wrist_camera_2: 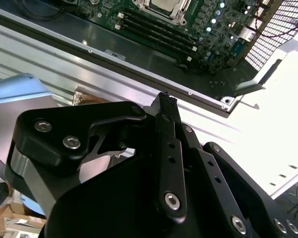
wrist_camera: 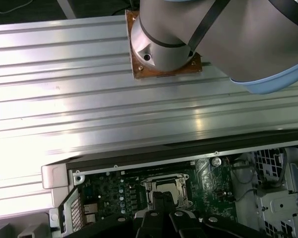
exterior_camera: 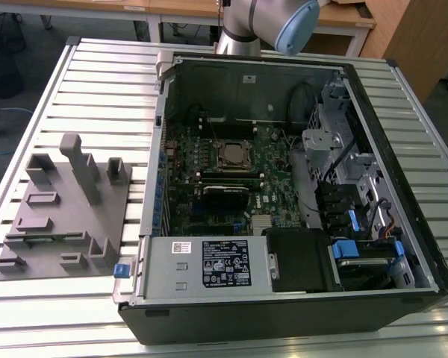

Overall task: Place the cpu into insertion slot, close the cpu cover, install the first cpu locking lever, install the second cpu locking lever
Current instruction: 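Install the first cpu locking lever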

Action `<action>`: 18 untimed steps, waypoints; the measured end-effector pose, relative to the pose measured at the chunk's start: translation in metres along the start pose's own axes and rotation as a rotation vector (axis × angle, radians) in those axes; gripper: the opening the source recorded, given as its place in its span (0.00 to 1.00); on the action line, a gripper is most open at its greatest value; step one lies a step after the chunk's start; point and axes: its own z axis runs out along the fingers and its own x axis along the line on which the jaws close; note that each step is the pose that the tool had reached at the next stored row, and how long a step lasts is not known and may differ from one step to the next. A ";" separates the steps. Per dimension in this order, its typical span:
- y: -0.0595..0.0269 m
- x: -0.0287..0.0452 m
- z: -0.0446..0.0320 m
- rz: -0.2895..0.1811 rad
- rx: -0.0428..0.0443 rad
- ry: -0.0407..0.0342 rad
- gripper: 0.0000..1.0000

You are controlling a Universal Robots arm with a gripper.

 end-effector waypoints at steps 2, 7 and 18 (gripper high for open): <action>-0.0004 -0.0001 -0.0001 0.000 0.0003 0.0000 0.10; -0.0015 -0.0005 -0.0001 0.000 0.0011 -0.0001 0.10; -0.0038 -0.0013 -0.0003 0.000 0.0027 -0.0003 0.10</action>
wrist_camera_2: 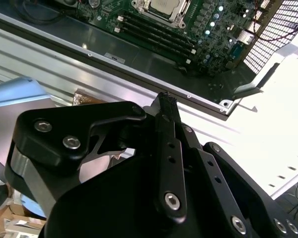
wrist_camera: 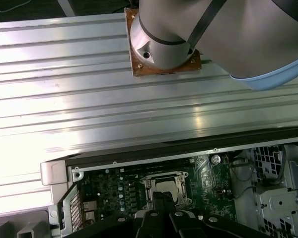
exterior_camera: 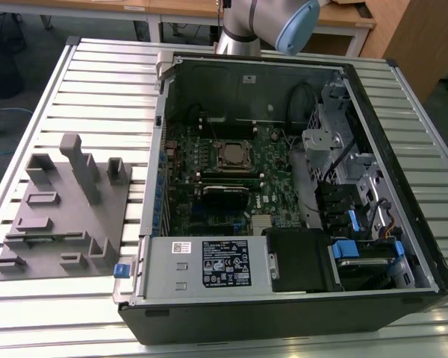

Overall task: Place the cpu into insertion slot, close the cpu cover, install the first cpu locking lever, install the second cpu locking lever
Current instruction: 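Install the first cpu locking lever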

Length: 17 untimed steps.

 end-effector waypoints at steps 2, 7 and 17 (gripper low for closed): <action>-0.0002 0.0000 0.0000 0.000 0.0000 0.0000 0.10; -0.0038 -0.0005 -0.0002 0.000 -0.0001 -0.0001 0.10; -0.0229 -0.0023 0.0086 0.000 -0.0001 0.0000 0.10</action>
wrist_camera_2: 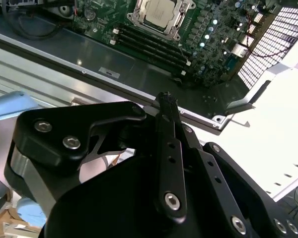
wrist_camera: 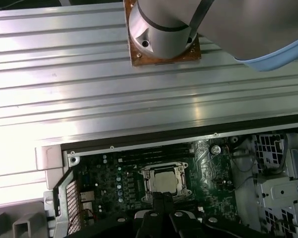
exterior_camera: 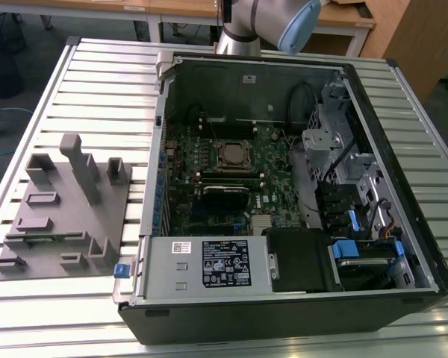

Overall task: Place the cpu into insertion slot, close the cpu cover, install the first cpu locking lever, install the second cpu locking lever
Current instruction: 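Install the first cpu locking lever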

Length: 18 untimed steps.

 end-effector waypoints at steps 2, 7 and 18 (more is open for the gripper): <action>-0.0028 -0.0001 0.0029 0.000 0.0000 0.0000 0.10; -0.0090 0.0002 0.0106 0.000 0.0000 0.0000 0.10; -0.0141 0.0006 0.0165 0.000 0.0005 -0.0001 0.10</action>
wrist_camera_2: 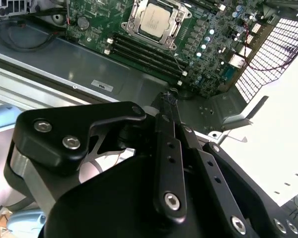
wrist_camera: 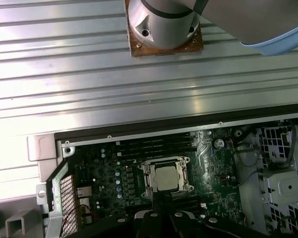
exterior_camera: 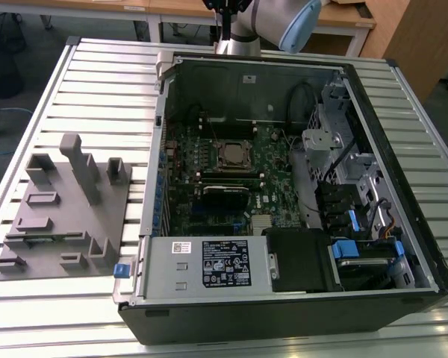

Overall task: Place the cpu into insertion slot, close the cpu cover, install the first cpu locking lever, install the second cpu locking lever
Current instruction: 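Install the first cpu locking lever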

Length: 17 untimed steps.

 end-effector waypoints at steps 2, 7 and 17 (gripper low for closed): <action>0.0000 -0.0001 0.0006 0.000 0.0010 0.0071 0.10; -0.0004 0.0002 0.0036 0.005 0.0082 0.0559 0.10; -0.0065 0.0001 0.0113 0.005 0.0084 0.0564 0.10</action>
